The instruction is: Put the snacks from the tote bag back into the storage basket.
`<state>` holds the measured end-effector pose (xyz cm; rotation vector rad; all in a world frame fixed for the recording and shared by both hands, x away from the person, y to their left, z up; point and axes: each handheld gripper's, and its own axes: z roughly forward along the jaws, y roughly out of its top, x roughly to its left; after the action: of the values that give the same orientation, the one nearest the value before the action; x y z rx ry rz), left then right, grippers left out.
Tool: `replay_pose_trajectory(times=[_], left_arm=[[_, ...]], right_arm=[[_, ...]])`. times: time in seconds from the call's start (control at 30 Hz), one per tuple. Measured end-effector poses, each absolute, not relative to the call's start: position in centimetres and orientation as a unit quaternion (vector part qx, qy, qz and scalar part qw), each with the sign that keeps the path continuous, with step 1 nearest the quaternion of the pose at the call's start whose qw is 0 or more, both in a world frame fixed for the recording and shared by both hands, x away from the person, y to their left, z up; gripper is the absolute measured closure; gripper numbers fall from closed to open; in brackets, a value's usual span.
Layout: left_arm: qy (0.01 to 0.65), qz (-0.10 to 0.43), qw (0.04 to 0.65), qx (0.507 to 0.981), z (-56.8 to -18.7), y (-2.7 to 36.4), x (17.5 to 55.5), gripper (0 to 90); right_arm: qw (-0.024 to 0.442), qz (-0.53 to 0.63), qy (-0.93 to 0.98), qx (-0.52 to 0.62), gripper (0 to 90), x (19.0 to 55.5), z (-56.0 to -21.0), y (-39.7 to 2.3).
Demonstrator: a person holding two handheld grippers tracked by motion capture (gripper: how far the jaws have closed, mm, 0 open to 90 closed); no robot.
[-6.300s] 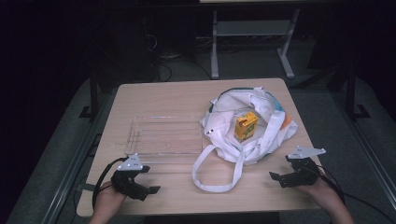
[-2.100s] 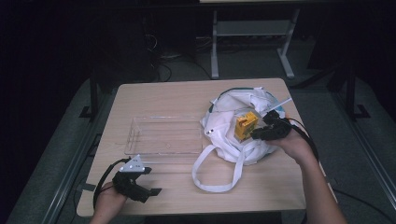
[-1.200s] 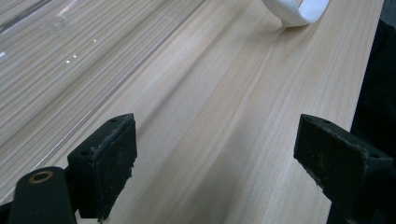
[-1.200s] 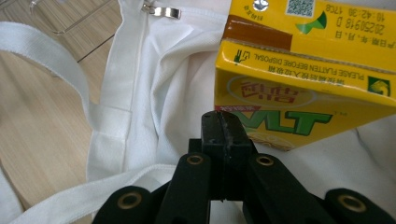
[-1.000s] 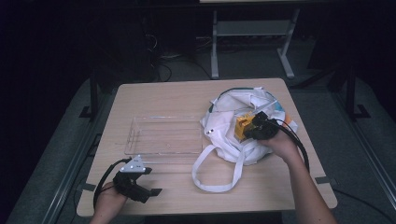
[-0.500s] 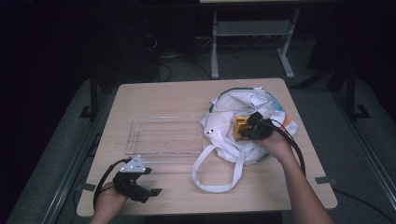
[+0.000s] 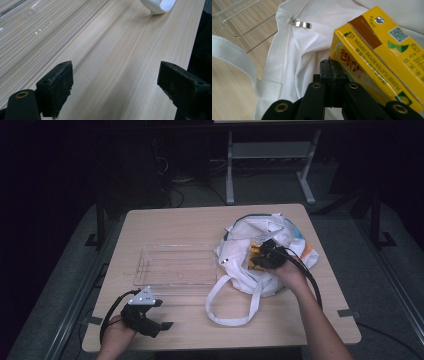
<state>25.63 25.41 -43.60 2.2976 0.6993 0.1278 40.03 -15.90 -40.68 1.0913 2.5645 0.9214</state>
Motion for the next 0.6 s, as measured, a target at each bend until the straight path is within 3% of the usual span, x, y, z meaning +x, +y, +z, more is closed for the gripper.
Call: replay_pose_trajectory(times=[0.6], left_arm=[[0.268, 0.047, 0.360, 0.892, -43.6, 25.3, 25.6, 12.9]], right_arm=[[0.080, 0.319, 0.867, 0.375, 89.6, 38.7, -39.4, -20.5]])
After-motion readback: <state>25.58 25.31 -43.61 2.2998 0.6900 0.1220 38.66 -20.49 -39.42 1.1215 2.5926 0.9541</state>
